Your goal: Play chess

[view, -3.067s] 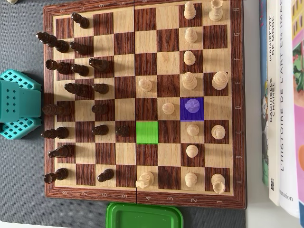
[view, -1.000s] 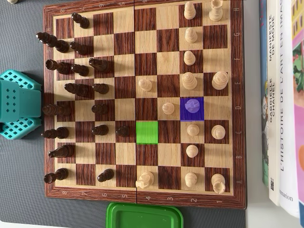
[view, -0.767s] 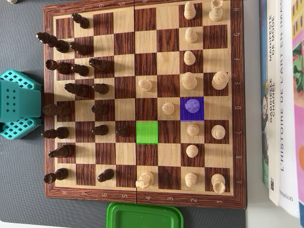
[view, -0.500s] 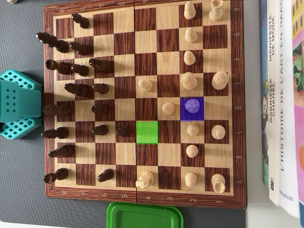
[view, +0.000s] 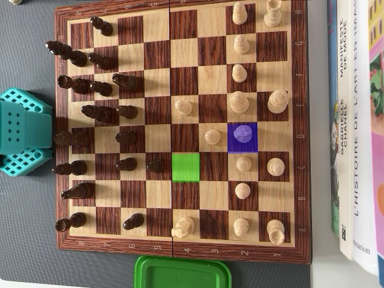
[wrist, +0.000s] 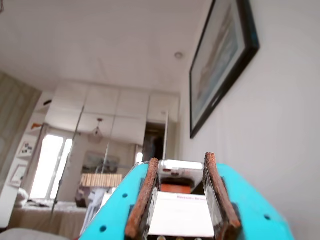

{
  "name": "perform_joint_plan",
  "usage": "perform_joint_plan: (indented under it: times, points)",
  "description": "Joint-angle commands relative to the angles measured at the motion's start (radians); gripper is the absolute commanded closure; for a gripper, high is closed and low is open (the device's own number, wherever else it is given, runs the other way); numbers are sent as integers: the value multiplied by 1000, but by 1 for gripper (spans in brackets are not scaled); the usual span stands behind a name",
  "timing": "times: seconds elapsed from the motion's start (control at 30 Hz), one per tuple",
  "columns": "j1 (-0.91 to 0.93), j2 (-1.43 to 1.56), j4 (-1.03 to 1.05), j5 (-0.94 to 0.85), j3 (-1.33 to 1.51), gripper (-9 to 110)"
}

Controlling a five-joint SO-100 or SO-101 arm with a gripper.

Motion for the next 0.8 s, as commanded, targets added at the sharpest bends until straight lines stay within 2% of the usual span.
perform_joint_plan:
  times: [0.0,0.13,0.47,0.77]
  points:
    - [-2,-9,249,-5,-58,88]
    - [-3,-8,511,-5,-72,87]
    - [-3,-32,917,-5,-117,88]
    - [-3,-388,1399,-3,-399,88]
